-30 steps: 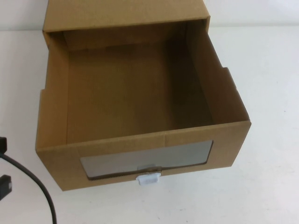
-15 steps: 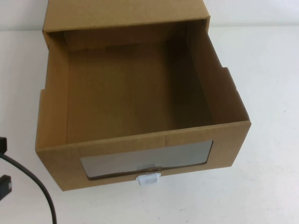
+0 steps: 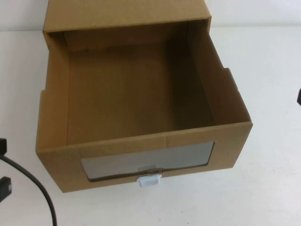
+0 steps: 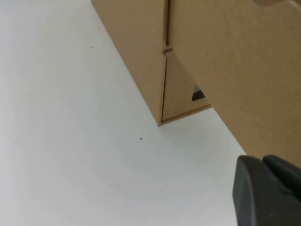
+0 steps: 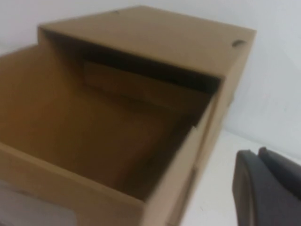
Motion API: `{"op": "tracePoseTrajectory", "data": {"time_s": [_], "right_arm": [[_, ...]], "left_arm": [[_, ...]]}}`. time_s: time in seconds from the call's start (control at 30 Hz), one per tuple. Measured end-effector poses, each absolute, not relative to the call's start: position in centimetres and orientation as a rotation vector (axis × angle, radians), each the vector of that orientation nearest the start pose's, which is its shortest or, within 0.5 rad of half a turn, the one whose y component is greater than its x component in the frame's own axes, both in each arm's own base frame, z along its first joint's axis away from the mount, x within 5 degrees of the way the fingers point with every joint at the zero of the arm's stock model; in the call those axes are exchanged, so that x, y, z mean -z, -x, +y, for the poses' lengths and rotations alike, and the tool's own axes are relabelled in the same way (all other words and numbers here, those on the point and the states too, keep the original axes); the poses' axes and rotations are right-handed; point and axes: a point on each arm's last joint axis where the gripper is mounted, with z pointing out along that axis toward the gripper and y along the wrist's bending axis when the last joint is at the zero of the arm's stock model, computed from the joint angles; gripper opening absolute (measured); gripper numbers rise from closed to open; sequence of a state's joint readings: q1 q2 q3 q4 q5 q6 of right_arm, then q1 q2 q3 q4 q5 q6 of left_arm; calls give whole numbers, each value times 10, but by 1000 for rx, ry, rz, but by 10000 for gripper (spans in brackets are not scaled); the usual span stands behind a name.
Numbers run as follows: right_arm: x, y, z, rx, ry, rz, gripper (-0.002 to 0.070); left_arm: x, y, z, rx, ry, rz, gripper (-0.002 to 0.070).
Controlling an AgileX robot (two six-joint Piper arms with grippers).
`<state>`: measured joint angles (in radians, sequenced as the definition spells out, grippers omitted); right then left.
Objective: Open the shoe box
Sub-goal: 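Pull the top drawer of the cardboard box fully open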
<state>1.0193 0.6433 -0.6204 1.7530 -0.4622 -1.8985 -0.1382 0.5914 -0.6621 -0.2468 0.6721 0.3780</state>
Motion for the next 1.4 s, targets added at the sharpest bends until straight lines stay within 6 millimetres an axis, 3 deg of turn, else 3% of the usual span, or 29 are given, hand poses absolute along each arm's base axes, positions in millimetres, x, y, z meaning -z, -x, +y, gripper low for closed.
{"op": "tracePoseTrajectory", "data": {"time_s": [0.23,0.53,0.8,1.07,1.2,1.27,1.4], "right_arm": [[-336,-100,52,-208,429,1511,-18],[-308,-69,13,-40,258,1394,-18],[-294,-62,3,65,165,1395,-18],[-260,-61,6,-114,70,1426,-18],[-229,-56,9,-210,-14,1635,-18],[-213,-50,4,-164,-97,1772,-18],[-193,-49,-3,-73,-196,1849,-18]], "left_arm": [[-331,-107,-29,130,-423,2022,-6],[-331,-107,-29,129,-425,2022,-6],[-331,-107,-29,129,-425,2022,-6],[-331,-107,-29,129,-425,2022,-6],[-331,-107,-29,129,-425,2022,-6],[-331,-107,-29,129,-425,2022,-6],[-331,-107,-29,129,-425,2022,-6]]}}
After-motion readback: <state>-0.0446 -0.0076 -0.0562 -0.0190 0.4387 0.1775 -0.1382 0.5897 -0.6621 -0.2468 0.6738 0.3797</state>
